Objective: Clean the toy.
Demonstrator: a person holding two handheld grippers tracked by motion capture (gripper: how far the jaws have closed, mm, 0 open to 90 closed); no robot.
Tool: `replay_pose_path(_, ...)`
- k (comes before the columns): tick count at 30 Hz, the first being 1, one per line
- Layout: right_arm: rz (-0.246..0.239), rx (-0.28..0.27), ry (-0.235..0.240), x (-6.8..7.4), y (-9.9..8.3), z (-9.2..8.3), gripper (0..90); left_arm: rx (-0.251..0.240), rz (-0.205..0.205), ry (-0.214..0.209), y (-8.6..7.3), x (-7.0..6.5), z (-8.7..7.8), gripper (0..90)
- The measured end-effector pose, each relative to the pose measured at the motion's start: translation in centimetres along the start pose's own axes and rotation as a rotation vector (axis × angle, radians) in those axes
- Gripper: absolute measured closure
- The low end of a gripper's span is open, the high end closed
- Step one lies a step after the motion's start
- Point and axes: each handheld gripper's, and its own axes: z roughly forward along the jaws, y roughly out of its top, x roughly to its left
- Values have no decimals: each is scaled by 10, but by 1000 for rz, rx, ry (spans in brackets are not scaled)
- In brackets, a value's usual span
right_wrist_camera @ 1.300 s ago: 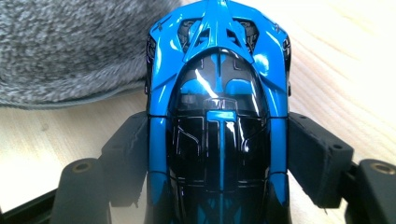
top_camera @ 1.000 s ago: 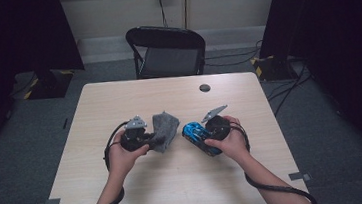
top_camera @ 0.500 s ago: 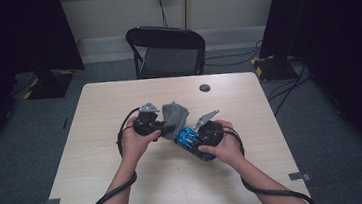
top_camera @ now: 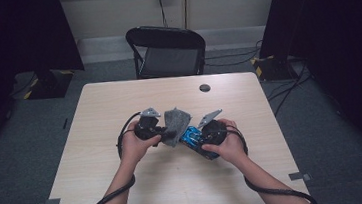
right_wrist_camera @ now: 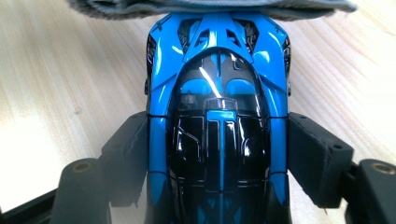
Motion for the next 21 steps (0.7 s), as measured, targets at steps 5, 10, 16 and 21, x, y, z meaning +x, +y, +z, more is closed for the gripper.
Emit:
replay_pose_path(5, 13, 3, -12, -4, 0, 1, 281, 7, 4, -22, -7, -2, -2, 700)
replay_pose_path(10, 35, 0, -26, -10, -1, 0, 281, 19, 15, -43, -17, -5, -4, 700)
replay_pose_path(16, 70, 4, -47, -18, -2, -3, 281, 43, 45, -79, -31, -13, -3, 700)
replay_pose_path(21, 98, -6, -57, -27, -4, -8, 281, 71, 67, -84, -42, -16, -7, 700)
